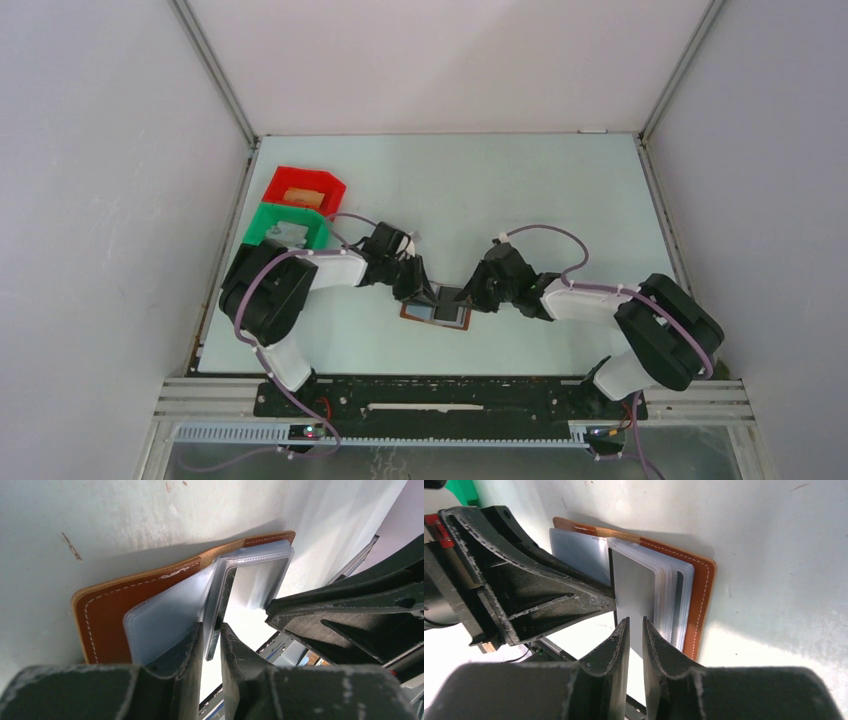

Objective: Take the credit cards out of the card holder
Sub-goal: Remove the credit card from the card holder.

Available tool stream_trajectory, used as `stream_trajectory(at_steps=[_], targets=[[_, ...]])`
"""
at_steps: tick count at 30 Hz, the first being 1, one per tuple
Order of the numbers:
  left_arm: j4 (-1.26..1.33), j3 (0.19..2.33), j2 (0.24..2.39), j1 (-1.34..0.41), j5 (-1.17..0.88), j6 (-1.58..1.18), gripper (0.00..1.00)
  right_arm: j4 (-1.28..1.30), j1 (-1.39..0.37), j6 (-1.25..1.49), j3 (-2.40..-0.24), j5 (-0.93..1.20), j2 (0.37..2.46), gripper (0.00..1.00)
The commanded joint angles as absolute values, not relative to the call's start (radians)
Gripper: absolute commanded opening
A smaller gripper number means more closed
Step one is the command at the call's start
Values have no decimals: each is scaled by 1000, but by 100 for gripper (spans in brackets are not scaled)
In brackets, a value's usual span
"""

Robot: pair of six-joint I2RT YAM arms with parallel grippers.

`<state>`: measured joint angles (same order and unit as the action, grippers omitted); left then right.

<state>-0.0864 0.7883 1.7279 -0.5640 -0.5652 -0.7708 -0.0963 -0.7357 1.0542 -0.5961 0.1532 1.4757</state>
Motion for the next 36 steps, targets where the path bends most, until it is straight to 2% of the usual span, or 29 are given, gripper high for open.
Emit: stream_trajectory(at_steps=[1,10,30,36], targets=[[-71,758,1708,-560,-572,-772,25,-82,-755,1051,-591,107,1484,23],[-69,752,1707,-558,-577,-771,25,-36,-770,1051,-591,43,1429,23],[-61,749,1703,-558,-613,-756,24,-41,-787,1072,-591,39,1503,23],[-66,746,1692,-556,-605,-747,17,-59,-783,1071,-591,57,1548,23]])
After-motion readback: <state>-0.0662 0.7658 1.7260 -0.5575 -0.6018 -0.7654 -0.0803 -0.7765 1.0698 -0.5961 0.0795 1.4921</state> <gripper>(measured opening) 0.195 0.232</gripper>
